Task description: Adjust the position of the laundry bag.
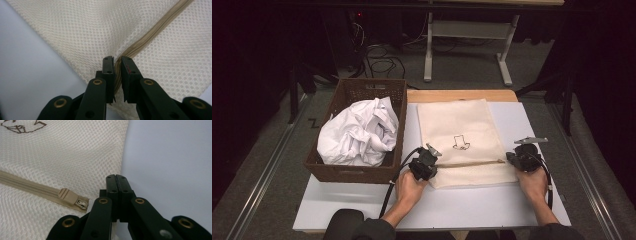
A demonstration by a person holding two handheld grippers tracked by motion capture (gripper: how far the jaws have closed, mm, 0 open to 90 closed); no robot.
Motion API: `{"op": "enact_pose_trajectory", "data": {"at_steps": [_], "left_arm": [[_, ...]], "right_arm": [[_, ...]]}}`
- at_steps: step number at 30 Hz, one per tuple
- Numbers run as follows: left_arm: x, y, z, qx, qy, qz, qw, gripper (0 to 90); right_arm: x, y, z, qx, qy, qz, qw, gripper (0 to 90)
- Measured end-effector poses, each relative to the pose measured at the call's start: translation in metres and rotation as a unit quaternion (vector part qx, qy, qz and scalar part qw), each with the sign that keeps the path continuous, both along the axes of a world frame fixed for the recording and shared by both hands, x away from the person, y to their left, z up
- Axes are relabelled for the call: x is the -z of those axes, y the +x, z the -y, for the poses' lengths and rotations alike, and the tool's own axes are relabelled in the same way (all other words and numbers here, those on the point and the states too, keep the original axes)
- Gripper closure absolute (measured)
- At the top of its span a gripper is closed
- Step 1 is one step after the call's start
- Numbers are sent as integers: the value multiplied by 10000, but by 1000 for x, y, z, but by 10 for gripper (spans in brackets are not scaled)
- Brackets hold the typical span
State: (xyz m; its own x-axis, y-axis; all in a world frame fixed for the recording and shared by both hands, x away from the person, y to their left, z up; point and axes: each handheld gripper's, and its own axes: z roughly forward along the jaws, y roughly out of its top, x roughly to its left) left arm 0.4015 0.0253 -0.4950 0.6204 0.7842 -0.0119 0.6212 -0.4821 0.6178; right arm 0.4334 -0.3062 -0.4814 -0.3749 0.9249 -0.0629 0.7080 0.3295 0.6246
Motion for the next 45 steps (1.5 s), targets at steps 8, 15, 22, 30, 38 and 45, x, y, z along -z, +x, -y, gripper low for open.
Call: {"op": "enact_pose_trajectory", "data": {"at_steps": [8, 15, 22, 30, 38, 45], "left_arm": [[-2, 1, -3, -63, -14, -29, 10000, 807], [-5, -3, -5, -29, 135, -51, 9999, 795], [-9, -10, -6, 38, 315, -1, 9995, 782], [-9, -16, -12, 109, 319, -29, 9994, 768], [-8, -20, -16, 79, 121, 29, 9999, 597], [-14, -25, -17, 307, -296, 118, 9990, 498]], "right_arm": [[-7, -19, 0, -141, -11, 11, 9999, 900], [-3, -32, 2, -233, 160, -70, 9996, 900], [-1, -42, 1, -308, 247, -35, 9992, 900], [2, -48, -2, -372, 315, -83, 9988, 899], [4, -50, 3, -267, 492, -25, 9984, 772], [-3, -60, -5, -443, 620, 310, 9966, 625]]}}
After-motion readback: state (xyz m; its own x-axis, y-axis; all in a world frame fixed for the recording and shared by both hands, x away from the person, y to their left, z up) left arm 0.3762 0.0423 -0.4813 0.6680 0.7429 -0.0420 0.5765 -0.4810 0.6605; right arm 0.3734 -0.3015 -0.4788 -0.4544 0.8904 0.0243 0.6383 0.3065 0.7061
